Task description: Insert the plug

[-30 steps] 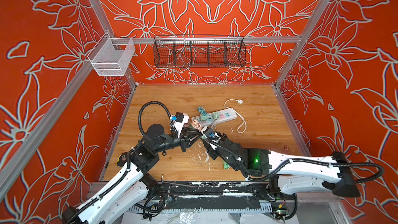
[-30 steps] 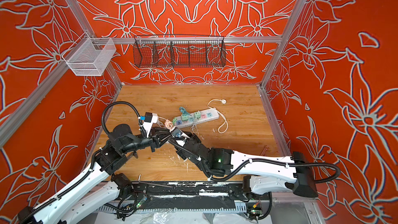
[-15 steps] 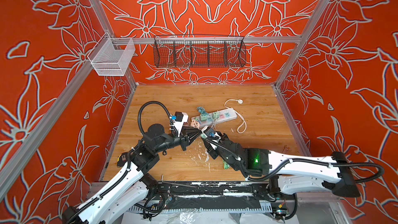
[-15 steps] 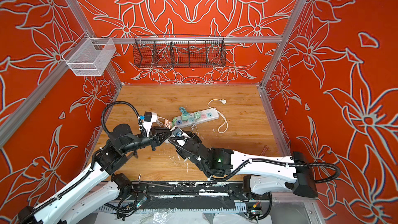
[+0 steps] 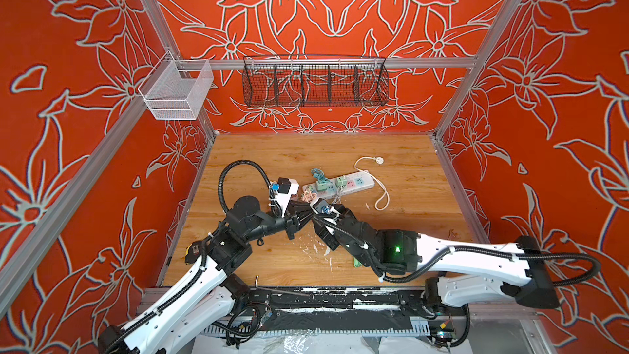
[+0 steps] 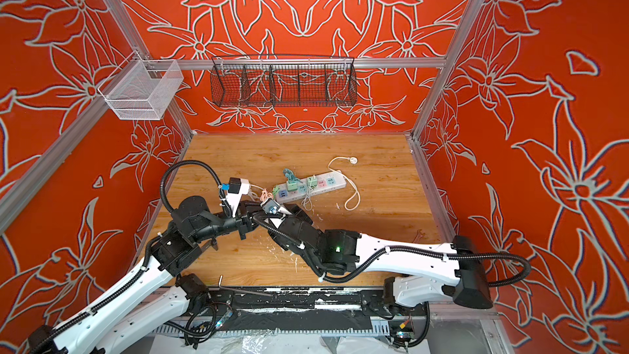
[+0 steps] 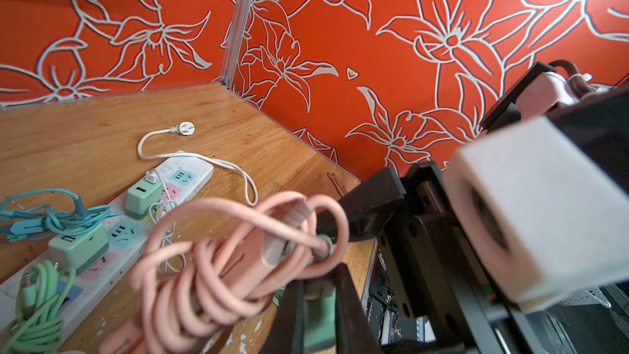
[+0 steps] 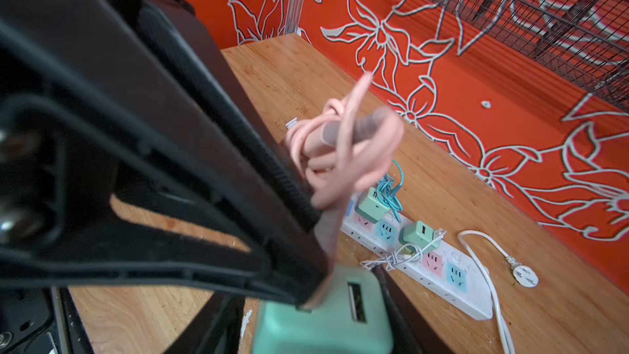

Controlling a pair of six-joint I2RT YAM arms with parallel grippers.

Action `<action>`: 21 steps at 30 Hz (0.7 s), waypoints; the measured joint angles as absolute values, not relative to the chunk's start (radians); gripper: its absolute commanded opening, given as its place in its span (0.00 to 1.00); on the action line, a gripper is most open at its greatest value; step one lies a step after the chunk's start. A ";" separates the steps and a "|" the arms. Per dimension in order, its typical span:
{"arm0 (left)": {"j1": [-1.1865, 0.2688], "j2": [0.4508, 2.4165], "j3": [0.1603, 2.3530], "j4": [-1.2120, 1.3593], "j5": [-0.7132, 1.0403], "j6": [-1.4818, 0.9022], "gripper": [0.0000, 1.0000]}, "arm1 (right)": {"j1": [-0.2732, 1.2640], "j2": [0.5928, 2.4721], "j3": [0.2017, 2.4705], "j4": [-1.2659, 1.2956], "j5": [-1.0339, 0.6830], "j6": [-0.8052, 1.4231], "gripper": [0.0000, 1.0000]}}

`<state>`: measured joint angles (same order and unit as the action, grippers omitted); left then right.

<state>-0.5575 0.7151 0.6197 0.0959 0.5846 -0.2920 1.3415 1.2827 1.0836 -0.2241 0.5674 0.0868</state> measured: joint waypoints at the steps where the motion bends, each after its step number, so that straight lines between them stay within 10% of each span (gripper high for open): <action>1: -0.558 0.713 0.620 0.093 0.584 -0.287 0.00 | 1.336 1.293 1.105 -0.251 0.562 0.095 0.61; 21: -0.563 0.662 0.587 0.091 0.532 -0.242 0.00 | 1.143 1.433 1.547 -0.836 0.196 0.253 0.65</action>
